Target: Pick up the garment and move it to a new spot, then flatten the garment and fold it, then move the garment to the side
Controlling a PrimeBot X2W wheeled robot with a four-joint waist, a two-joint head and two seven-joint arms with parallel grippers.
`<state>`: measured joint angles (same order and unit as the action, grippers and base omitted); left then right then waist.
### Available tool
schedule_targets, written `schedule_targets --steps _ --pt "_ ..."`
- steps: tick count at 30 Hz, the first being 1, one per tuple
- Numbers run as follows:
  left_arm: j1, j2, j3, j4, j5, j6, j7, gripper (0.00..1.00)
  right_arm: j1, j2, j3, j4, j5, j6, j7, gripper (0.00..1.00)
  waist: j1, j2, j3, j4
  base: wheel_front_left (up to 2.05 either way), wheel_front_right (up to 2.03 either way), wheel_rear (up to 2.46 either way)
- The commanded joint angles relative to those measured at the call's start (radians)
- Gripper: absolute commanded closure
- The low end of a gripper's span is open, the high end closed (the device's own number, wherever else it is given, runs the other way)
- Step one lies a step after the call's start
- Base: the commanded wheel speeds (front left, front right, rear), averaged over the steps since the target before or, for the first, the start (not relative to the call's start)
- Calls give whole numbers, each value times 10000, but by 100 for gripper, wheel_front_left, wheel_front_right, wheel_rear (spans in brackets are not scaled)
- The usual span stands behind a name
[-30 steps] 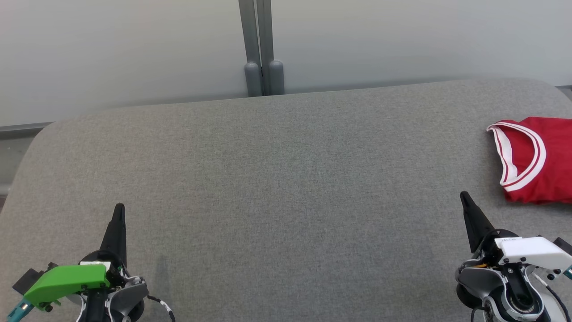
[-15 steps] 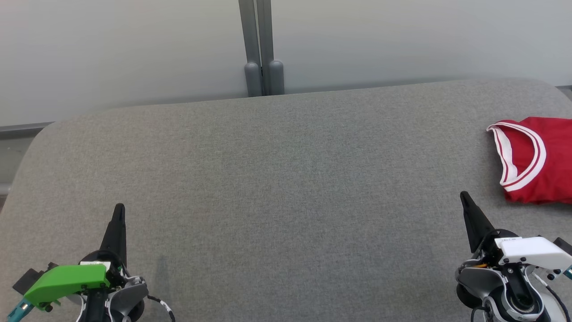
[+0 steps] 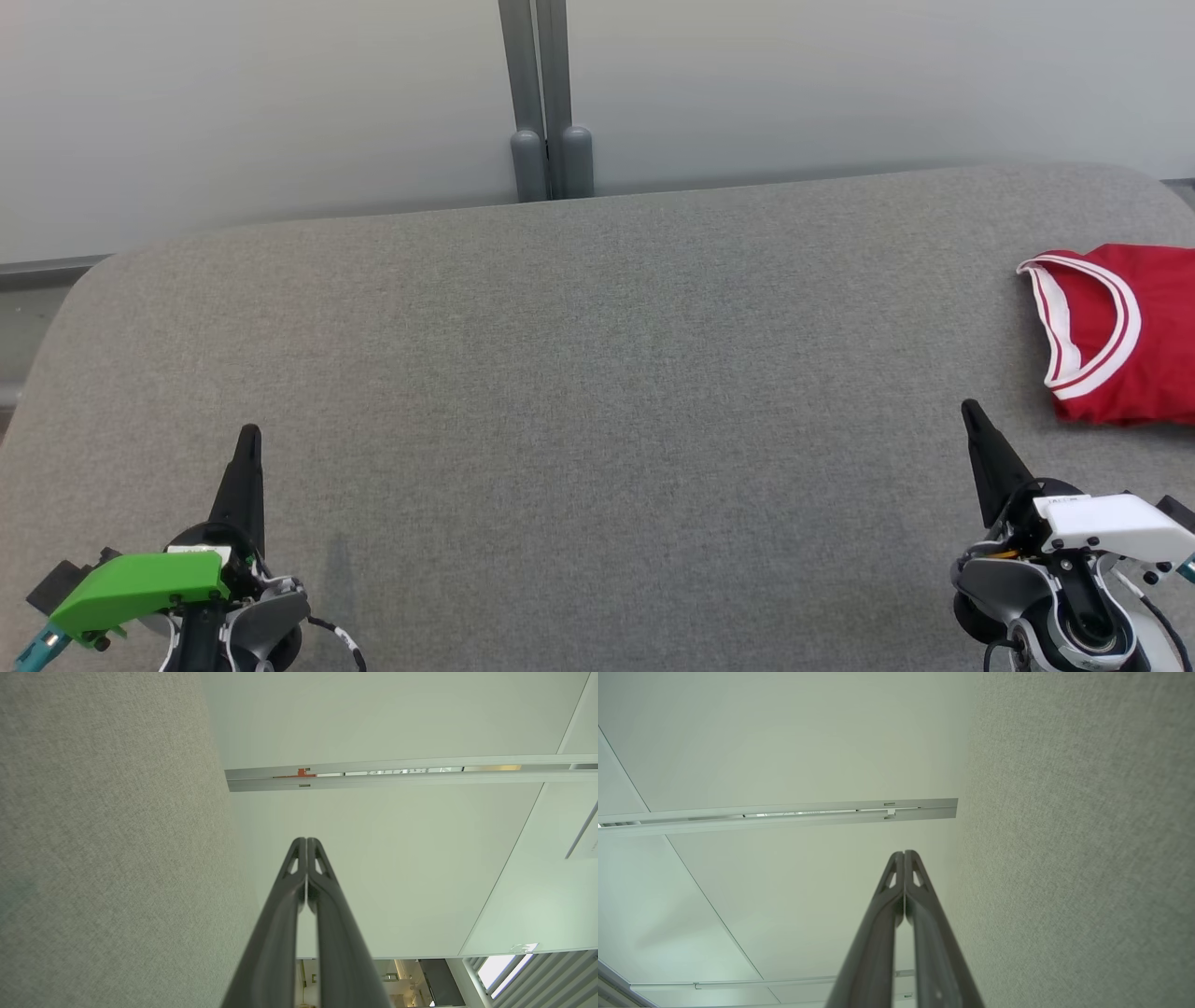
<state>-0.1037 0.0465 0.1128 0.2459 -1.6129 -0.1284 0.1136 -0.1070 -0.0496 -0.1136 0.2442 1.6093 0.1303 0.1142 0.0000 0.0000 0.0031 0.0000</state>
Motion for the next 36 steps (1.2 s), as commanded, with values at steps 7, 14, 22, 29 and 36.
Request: schedule_targets --steps 7,14,22,29,36 --pt "-125 72 26 -18 -5 -49 37 100 -51 -10 -9 16 73 8 29 100 0 0 0 0 0 0 0" --pt "-125 72 26 -19 -5 -49 37 100 -51 -10 -9 16 73 8 29 100 0 0 0 0 0 0 0" --pt "-125 73 26 -19 -5 -48 37 100 -51 -10 -9 16 73 8 29 100 0 0 0 0 0 0 0" --pt "-125 73 26 -19 -5 -48 37 100 -51 -10 -9 16 73 8 29 100 0 0 0 0 0 0 0" --pt "-125 73 26 -19 -5 -48 37 100 -51 -10 -9 16 73 8 29 100 0 0 0 0 0 0 0"
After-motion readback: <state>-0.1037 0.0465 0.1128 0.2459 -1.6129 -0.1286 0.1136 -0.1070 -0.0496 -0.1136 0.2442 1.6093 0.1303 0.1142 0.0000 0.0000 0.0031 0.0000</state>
